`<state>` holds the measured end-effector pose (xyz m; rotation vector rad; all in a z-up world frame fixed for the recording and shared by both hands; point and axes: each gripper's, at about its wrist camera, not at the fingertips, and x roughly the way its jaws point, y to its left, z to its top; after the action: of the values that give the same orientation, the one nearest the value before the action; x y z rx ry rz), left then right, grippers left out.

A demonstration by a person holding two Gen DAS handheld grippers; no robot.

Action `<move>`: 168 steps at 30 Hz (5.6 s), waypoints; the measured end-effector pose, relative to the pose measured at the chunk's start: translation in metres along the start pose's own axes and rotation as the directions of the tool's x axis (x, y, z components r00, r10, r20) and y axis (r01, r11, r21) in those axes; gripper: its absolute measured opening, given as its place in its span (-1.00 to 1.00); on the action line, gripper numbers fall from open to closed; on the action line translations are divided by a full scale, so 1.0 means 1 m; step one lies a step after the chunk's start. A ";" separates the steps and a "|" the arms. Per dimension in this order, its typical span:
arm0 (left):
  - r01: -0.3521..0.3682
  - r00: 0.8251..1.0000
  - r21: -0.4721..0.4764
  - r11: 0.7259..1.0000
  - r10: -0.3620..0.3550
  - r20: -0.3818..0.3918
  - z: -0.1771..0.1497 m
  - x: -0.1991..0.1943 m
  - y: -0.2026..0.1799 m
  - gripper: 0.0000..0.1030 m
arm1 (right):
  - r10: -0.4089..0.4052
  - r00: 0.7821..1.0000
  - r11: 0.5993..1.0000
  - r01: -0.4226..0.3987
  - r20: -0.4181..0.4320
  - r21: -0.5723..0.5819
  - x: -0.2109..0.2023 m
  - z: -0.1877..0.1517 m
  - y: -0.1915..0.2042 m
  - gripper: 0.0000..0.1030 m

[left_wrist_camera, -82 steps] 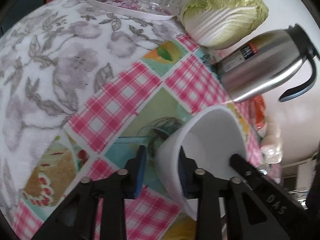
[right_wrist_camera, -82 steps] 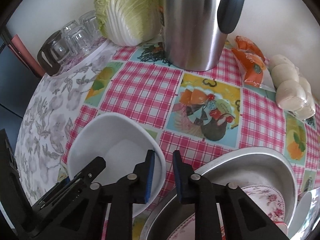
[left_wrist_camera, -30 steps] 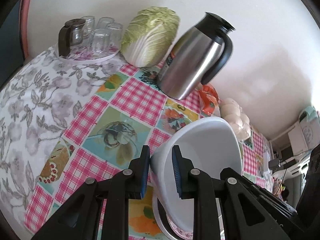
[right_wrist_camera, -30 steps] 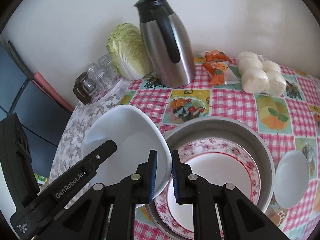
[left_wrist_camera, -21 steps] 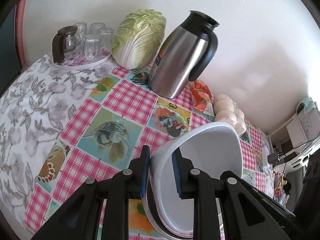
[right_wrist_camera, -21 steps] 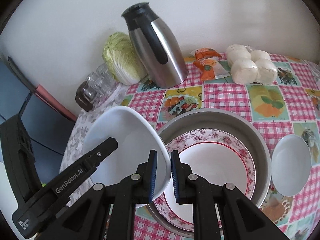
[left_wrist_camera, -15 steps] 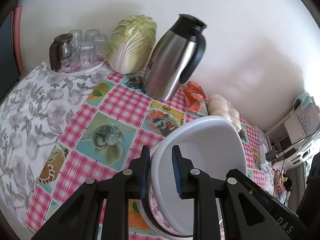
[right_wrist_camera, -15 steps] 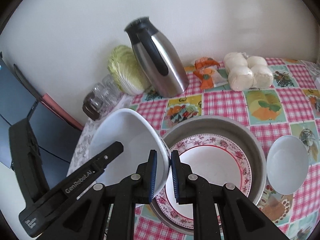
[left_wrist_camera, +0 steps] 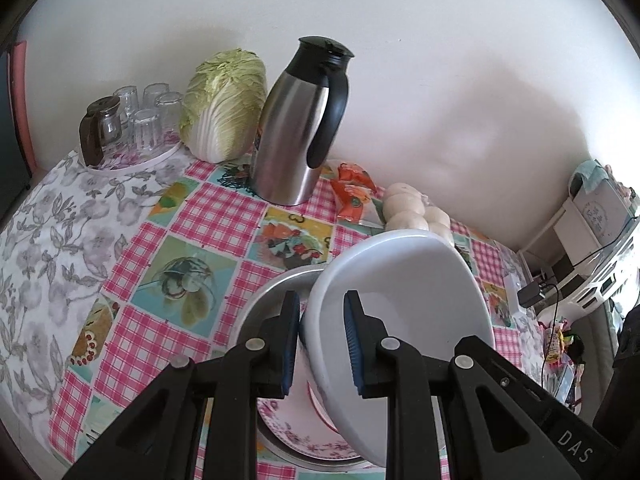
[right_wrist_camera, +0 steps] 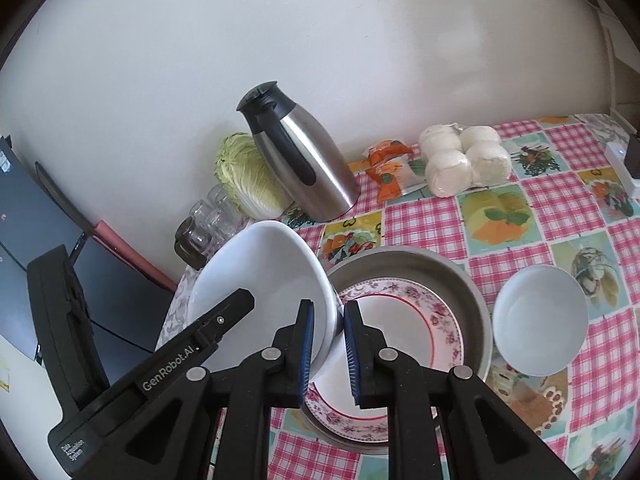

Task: Organize plates and bowls
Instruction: 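Lower the white square bowl into the red-rimmed bowl with both grippers, then open both grippers to release the white square bowl, then move both tools to the rim of the pale round bowl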

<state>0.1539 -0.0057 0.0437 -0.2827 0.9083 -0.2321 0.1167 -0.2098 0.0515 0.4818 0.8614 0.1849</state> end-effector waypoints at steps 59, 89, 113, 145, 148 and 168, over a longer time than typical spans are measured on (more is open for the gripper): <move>-0.021 0.983 -0.018 1.000 0.017 -0.185 -0.022 0.053 -0.009 -0.55 | -0.047 0.988 0.989 0.067 -0.149 0.130 0.025 -0.010 -0.051 -0.64; -0.038 0.979 0.013 0.999 0.040 -0.199 -0.024 0.060 -0.011 -0.40 | -0.062 0.983 0.987 0.087 -0.171 0.139 0.033 -0.013 -0.058 -0.64; -0.193 0.975 0.076 0.978 0.200 -0.092 -0.012 0.030 -0.009 0.59 | -0.199 0.975 0.975 0.207 -0.099 0.076 0.010 -0.003 -0.053 0.33; -0.323 0.946 0.039 0.946 0.323 -0.019 -0.011 0.023 0.003 0.95 | -0.245 0.963 0.969 0.248 -0.114 0.013 -0.008 0.009 -0.066 1.00; -0.308 0.951 0.012 0.951 0.308 0.004 -0.008 0.016 0.001 0.95 | -0.250 0.963 0.967 0.253 -0.106 0.019 -0.016 0.013 -0.076 1.00; -0.104 0.994 0.173 0.979 0.100 0.032 -0.011 0.009 -0.109 0.95 | -0.337 0.940 0.917 0.340 -0.051 0.208 -0.078 0.028 -0.189 1.00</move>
<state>0.1420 -0.1123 0.0679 -0.0763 0.8706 -0.2114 0.0814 -0.4126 0.0302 0.5237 0.9699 -0.2271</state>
